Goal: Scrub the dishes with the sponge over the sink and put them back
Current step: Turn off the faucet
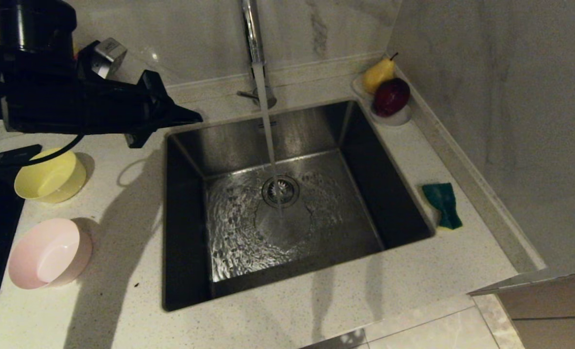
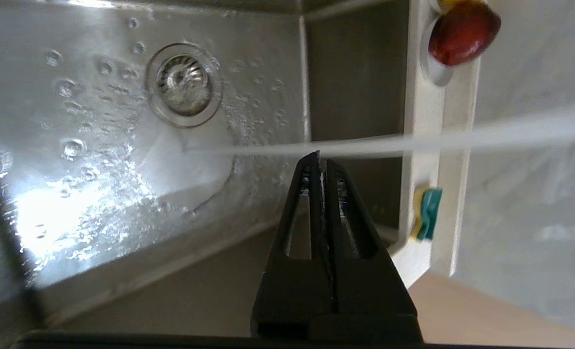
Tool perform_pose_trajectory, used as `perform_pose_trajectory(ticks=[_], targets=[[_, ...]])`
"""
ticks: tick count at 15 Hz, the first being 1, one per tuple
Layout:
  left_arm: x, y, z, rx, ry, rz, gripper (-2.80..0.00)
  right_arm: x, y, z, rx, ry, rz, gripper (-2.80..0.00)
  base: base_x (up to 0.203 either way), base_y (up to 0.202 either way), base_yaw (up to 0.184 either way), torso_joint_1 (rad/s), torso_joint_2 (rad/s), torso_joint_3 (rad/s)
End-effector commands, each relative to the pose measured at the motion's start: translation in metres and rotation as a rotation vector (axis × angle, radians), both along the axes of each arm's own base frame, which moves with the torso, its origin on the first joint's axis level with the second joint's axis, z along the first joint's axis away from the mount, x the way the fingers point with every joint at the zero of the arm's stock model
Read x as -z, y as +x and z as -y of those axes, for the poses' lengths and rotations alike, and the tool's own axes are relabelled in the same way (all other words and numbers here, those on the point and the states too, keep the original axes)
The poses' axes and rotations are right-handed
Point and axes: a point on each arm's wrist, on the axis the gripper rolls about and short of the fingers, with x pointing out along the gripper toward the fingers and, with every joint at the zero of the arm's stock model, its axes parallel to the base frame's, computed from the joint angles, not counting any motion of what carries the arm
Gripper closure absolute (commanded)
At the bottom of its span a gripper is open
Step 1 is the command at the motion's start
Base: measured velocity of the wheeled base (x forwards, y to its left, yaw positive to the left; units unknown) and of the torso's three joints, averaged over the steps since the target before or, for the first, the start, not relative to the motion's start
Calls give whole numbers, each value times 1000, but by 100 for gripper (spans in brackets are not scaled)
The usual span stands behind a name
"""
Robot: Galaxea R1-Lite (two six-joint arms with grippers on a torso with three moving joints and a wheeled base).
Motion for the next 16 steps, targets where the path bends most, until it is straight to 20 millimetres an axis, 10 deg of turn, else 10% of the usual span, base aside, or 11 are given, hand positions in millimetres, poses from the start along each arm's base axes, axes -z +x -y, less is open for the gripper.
perform_pose_trajectory(ticks=[1, 16], targets=[[15, 22, 8, 6, -21, -33, 0, 0, 0, 0, -1, -2, 1, 0, 0, 0, 0, 0, 0, 0], [32, 45, 43, 77, -71, -41, 0, 0, 0, 0, -1, -2, 1, 0, 0, 0, 0, 0, 0, 0]])
